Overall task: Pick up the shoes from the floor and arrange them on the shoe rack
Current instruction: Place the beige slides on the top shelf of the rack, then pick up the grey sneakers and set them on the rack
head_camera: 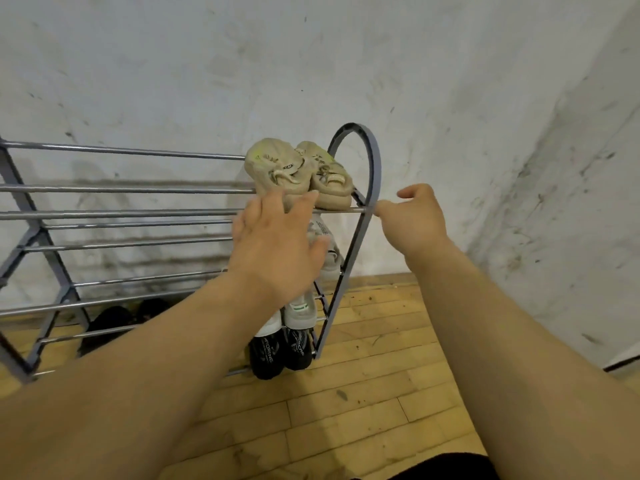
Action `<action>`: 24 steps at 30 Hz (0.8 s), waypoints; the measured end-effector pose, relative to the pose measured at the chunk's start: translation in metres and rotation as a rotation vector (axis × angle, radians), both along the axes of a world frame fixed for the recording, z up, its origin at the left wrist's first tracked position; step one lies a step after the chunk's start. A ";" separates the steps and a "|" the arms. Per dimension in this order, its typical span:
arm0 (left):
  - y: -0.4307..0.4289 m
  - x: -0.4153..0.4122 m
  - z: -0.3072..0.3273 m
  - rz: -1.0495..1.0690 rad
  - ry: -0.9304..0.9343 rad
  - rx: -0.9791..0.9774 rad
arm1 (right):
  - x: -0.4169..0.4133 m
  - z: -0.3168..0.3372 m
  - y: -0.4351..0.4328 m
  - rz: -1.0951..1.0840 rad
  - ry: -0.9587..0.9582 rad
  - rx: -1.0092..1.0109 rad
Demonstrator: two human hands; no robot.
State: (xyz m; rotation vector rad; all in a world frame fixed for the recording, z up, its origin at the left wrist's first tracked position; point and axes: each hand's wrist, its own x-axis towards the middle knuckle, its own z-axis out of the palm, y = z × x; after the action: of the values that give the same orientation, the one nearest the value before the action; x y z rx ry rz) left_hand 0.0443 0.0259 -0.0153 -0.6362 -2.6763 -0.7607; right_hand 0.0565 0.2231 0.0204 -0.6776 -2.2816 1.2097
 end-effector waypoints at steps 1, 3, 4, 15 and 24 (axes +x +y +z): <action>0.004 0.012 0.008 -0.073 -0.035 0.058 | 0.005 0.006 0.010 0.009 -0.046 -0.081; 0.017 0.040 0.021 -0.245 -0.056 0.120 | 0.027 0.004 0.031 0.027 -0.154 -0.146; 0.027 0.055 0.025 -0.329 -0.027 0.091 | 0.043 -0.004 0.043 0.036 -0.202 -0.138; 0.150 0.136 -0.047 -0.914 -0.293 -0.718 | 0.265 -0.267 0.175 -0.083 -1.039 -0.247; 0.178 0.141 -0.066 -0.899 -0.421 -0.841 | 0.360 -0.456 0.139 -0.171 -1.219 -0.416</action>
State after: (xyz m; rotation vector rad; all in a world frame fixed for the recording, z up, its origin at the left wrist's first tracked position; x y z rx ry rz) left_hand 0.1854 0.2042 -0.0811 -2.1670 -2.9642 0.1924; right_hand 0.4165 0.3623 -0.4351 -2.1911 -2.7055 1.3863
